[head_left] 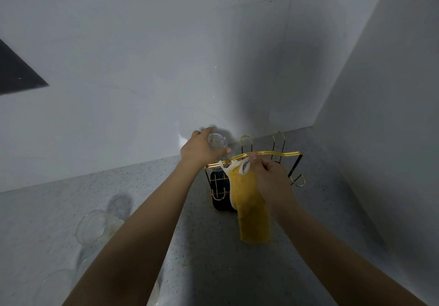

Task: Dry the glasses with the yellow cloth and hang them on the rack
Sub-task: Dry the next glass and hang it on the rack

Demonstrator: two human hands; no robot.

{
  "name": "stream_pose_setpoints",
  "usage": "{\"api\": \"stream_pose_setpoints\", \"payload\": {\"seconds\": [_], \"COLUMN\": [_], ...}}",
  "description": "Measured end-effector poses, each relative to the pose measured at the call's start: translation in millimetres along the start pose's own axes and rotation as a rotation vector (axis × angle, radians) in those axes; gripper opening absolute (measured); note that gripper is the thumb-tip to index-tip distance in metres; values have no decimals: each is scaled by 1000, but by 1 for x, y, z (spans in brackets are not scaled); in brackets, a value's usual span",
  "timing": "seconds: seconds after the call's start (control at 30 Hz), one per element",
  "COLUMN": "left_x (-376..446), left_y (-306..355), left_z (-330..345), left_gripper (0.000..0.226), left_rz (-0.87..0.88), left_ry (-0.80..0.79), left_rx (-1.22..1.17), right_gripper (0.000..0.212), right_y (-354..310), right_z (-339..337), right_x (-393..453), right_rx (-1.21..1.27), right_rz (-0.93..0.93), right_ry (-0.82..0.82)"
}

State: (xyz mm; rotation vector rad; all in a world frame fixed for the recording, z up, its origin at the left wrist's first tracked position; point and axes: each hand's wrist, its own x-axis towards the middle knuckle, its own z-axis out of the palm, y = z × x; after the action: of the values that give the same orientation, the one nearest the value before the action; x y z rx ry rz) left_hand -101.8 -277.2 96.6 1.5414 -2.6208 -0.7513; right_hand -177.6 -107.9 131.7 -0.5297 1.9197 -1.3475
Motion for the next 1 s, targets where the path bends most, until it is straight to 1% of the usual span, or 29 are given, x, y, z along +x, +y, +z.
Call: {"api": "stream_pose_setpoints", "payload": {"seconds": [0.1, 0.17, 0.23, 0.27, 0.3, 0.4, 0.43, 0.47, 0.5, 0.57, 0.6, 0.67, 0.77, 0.83, 0.87, 0.9, 0.93, 0.97, 1.0], "left_x": [-17, -36, -62, -77, -94, -140, -151, -161, -169, -184, -190, -200, -214, -222, -227, -229, -232, -234, -236], "left_y": [0, -1, -3, -3, -3, -12, -17, -24, -29, -37, -38, -40, -45, -50, -56, -61, -66, -72, -81], "left_z": [-7, -12, -19, -23, -29, -39, -39, -38, -36, -35, -36, -40, -45, -47, -49, -50, -51, -54, -56], "left_gripper": [76, 58, 35, 27, 23, 24, 30, 35, 32, 10, 5, 7, 10, 16, 18, 20, 18, 15, 12], "left_rz": [-8, 30, 93, 115, 133, 186, 194, 194, 182, 134, 103, 46, -21, -69, -85, -98, -111, -125, -147], "left_ry": [58, 160, 240, 220, 153, -167, -236, -262, -254, -185, -162, -144, -92, -28, -10, -5, -16, -35, -51], "left_rx": [-88, -180, -350, -456, -557, -753, -782, -811, -855, -980, -1047, -1132, -1152, -1147, -1157, -1191, -1242, -1298, -1346], "right_gripper": [31, 29, 28, 28, 27, 27, 27, 26, 27, 34, 37, 36, 34, 31, 29, 28, 32, 36, 34], "right_y": [-2, -4, -6, -7, -7, -11, -12, -13, -13, -12, -10, -6, -4, -3, 0, 4, 9, 13, 16], "right_z": [-2, -4, -6, -6, -7, -4, -1, 2, 6, 15, 19, 29, 46, 59, 68, 76, 81, 87, 93], "right_x": [-7, -14, -23, -28, -33, -50, -54, -59, -63, -70, -73, -82, -99, -115, -125, -134, -141, -147, -152], "right_rx": [2, 6, 50, 76, 95, 191, 228, 258, 288, 341, 355, 362, 311, 274, 235, 172, 101, 57, 48], "right_rz": [-20, -41, -53, -53, -53, -49, -41, -27, -11, 12, 26, 26, 24, 32, 7, -19, -42, -60, -55], "right_ry": [-3, -11, -23, -25, -30, -82, -113, -146, -177, -243, -256, -260, -261, -345, -392, -423, -430, -413, -378]}}
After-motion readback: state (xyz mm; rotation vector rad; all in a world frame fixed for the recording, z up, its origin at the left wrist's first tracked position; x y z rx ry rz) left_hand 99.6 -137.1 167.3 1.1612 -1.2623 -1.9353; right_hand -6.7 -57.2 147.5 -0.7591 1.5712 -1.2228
